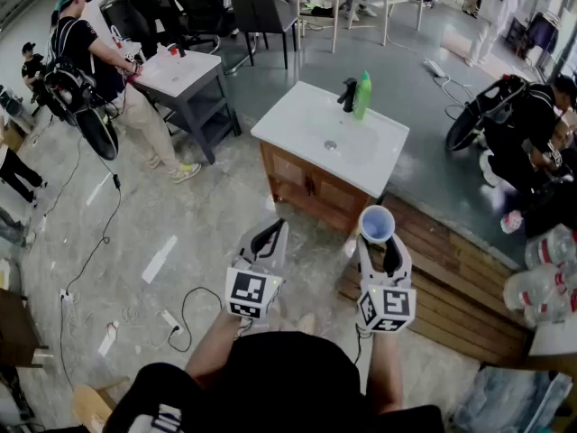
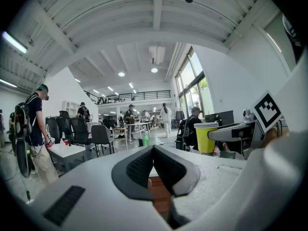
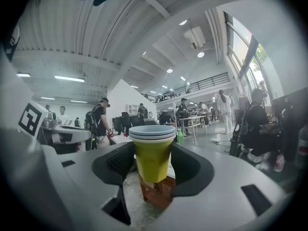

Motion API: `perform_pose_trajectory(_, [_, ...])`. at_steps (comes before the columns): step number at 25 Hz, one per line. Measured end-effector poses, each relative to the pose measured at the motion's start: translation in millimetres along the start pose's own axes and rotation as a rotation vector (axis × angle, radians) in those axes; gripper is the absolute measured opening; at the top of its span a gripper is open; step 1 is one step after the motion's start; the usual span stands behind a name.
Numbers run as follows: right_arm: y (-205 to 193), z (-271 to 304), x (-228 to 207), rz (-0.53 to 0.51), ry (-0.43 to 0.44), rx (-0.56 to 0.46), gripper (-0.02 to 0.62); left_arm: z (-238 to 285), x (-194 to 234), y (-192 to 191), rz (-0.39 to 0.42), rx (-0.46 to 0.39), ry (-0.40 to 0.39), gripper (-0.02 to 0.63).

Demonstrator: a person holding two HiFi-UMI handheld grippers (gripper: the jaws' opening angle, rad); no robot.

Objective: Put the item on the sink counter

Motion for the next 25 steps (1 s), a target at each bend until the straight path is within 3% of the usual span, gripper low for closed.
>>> perform_pose_trajectory(13, [-2, 7, -4, 0.009, 0.014, 0.016, 0.242, 3, 0, -2, -0.007, 0.011, 0.022, 0.003])
perform_pose_trajectory(25, [-6, 49, 0, 0.027, 0.061, 0.032, 0.242, 21, 30, -8, -0.017, 0.029, 0.07, 0.003])
Point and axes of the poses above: the fingertips, and each gripper's own axes: z forward along the fingers, x to its left, y out of its top, the point moved 4 cm from there along -z, backward along the fingers, and after that the axes turned 6 degrees about -y, right-handed, at the moved point
